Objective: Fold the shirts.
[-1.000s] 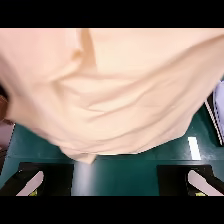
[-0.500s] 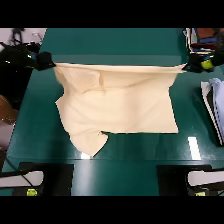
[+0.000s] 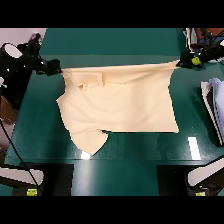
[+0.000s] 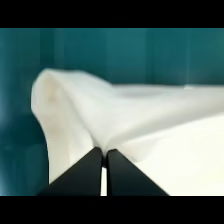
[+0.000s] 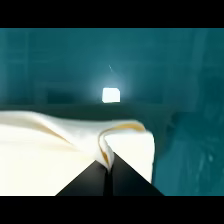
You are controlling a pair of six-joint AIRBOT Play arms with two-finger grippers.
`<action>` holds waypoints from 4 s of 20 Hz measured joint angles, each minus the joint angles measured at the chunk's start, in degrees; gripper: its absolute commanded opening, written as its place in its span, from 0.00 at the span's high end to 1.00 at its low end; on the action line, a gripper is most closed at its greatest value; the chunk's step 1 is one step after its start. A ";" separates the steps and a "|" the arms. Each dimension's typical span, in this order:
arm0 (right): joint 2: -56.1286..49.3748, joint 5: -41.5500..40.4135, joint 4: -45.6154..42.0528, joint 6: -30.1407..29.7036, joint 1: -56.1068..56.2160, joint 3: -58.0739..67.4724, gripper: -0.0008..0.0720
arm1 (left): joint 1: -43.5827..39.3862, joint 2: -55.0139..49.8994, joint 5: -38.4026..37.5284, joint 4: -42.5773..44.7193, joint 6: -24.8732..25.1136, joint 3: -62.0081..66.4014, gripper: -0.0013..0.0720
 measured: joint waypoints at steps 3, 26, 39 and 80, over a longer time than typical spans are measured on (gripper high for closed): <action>1.60 2.27 -4.17 -0.33 1.01 -4.87 0.97 | -1.40 0.57 -4.00 4.48 0.07 -3.23 0.95; 33.53 -4.66 2.47 -0.94 -2.08 -46.73 0.44 | -3.50 34.32 -8.00 -0.94 -4.61 -53.88 0.31; 37.68 2.27 -0.63 -1.01 -7.23 -54.38 0.28 | -11.04 36.37 -0.33 -8.68 -2.05 -57.57 0.95; 32.96 -2.43 5.84 -0.79 0.85 -45.40 0.97 | -11.45 26.47 -0.57 12.63 -5.73 -24.28 0.95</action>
